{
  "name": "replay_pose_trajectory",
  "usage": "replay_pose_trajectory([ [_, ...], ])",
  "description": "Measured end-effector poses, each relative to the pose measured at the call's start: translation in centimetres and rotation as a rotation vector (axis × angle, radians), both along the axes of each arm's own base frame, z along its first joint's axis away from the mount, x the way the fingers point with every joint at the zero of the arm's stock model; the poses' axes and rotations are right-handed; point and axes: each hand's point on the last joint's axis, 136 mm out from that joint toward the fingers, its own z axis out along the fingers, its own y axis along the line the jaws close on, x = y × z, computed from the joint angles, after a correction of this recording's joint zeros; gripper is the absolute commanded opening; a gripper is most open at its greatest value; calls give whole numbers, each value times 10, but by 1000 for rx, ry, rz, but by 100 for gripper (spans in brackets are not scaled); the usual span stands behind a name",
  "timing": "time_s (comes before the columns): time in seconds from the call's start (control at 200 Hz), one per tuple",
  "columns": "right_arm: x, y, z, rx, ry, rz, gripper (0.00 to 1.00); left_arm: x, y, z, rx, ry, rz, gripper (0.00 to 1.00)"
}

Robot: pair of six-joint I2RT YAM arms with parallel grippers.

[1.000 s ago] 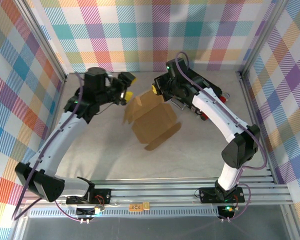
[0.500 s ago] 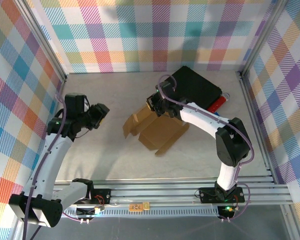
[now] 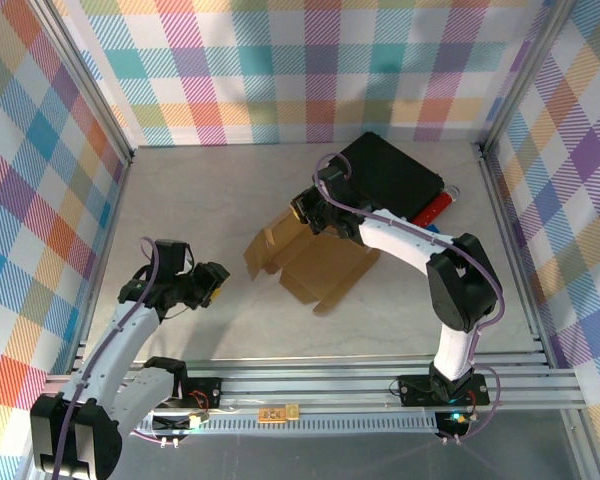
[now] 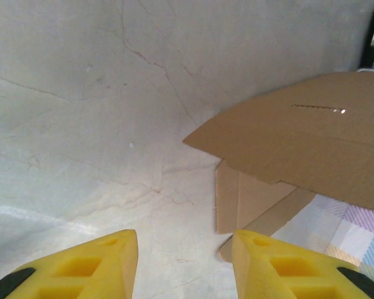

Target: Fold the paper box

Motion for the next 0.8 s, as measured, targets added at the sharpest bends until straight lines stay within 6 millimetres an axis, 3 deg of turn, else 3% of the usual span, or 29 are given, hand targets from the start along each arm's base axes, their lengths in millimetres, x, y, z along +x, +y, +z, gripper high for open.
replay_pose_trajectory([
  [0.14,-2,-1,-3,-14,9,6,0,17,-4,-1,24,-32,-57,24],
  [0.3,-3,2,0,-17,10,26,0,36,-11,-13,117,-28,-209,24],
  [0.475,-1,6,-8,-22,22,46,0,48,-22,-8,227,-138,-397,24],
  [0.655,-3,6,-10,-35,26,59,0,45,-49,-9,312,-241,-604,31],
  [0.8,-5,5,-14,-48,43,64,0,39,-59,-5,384,-300,-688,51],
])
